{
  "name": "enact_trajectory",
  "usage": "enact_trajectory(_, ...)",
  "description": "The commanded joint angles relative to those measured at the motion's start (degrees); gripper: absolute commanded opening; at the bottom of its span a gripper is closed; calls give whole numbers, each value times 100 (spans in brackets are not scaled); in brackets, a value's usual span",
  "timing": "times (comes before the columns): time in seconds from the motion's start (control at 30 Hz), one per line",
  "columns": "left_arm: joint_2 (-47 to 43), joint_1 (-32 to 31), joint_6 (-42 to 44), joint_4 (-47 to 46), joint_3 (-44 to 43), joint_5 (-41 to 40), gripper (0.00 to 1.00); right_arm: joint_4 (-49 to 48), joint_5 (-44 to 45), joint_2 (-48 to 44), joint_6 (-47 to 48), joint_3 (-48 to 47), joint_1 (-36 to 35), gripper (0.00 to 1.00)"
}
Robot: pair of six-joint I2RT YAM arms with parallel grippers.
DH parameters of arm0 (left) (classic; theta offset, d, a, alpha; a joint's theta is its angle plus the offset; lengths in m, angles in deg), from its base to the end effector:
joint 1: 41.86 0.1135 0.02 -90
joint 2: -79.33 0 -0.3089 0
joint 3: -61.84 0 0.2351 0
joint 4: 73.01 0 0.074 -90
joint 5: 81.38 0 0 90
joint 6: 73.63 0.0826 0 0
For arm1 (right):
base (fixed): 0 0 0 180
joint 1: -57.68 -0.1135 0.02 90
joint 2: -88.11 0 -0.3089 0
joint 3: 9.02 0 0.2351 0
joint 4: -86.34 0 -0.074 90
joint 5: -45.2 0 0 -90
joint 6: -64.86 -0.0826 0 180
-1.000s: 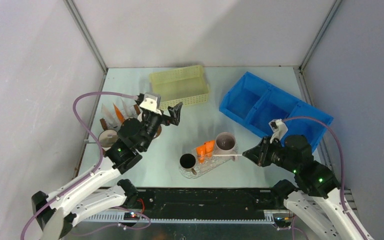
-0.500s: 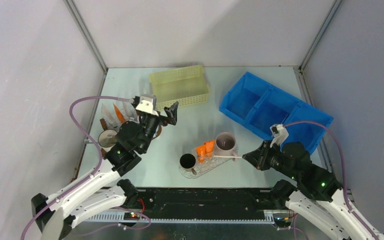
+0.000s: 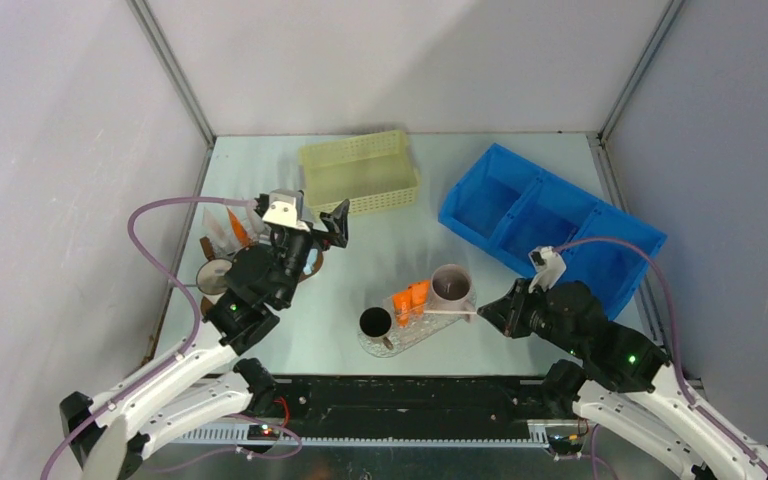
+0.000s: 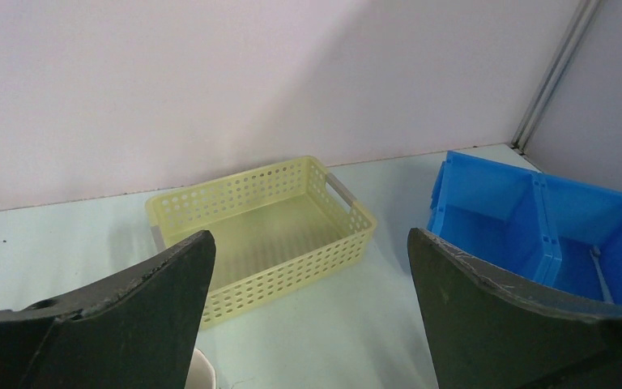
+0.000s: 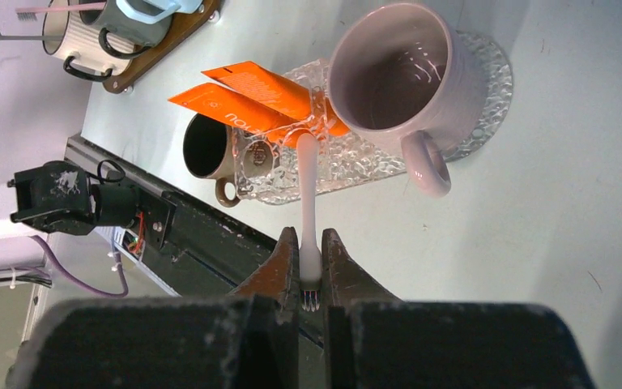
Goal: Prepare toiletry sets of a toothbrush and toothpaste on the tray
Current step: Place the toothbrush in the toothpaste holder.
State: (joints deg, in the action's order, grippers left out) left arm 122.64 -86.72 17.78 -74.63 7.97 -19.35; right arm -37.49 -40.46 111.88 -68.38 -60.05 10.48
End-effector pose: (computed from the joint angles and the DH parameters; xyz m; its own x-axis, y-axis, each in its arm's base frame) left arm 0.1478 -0.0924 0.3995 0.1568 -0.1254 -0.9796 0.2942 0.9528 -0.0749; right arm 0.0611 0.0568 0.2701 -0.7097 0.2390 -0.6628 -0.2752 0.7720 0.5730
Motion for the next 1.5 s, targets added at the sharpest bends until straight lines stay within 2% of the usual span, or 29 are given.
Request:
enact_trajectory(0.0,-115,36,-97,-228,60,-119,95,-490,207,174,86,32,-72,0)
enact_trajectory(0.4,-340,37,-31,-69,99,-170,95,-939,102,655,364,101,-190,0)
enact_trajectory(0.7,-430,39,-29,-27,134,-157,95,-1173,216,901,572,256,-371,4)
enact_trajectory(1.47,-587,34,39,6,165,-183,95,-1620,845,1340,954,417,-953,20)
